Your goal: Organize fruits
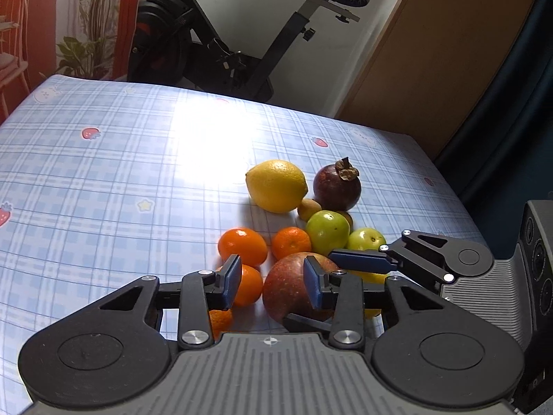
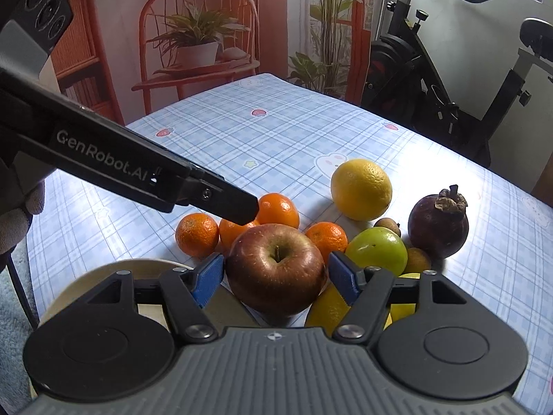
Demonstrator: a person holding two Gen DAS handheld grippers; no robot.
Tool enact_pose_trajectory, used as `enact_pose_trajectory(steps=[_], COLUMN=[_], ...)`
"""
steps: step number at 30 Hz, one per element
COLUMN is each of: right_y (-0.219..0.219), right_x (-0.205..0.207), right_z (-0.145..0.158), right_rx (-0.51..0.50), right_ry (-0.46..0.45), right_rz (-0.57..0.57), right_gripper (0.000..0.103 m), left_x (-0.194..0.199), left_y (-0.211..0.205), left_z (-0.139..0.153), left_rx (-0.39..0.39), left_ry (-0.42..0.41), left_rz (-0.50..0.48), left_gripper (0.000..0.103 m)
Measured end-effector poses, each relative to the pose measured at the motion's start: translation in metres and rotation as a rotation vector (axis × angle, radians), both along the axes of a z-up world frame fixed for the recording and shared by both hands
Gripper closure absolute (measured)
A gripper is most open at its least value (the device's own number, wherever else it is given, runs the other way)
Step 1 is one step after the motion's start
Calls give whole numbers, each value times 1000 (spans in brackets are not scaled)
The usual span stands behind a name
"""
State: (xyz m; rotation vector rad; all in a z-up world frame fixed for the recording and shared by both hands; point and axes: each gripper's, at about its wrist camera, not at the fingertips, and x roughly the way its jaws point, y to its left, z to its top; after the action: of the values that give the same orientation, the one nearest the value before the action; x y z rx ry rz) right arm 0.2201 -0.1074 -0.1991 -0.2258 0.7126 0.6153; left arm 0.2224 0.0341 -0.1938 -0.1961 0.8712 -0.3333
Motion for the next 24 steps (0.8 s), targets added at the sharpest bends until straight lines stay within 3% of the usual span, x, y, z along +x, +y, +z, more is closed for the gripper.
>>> enact_pose_trajectory(steps=[11,24], right_y=[0,-4], right_x=[-1,-5], right_z=[-3,0], right_rx=[6,38], right_ry=[-6,-6], right_rz=[10,1], right_gripper=[36,37], left_x=[10,10], left_y=[-9,-4], left_z=[-13,-10], left_rx=[-62,-94], left_ry=[80,82], left_rz=[-34,-27], left_gripper=[65,66])
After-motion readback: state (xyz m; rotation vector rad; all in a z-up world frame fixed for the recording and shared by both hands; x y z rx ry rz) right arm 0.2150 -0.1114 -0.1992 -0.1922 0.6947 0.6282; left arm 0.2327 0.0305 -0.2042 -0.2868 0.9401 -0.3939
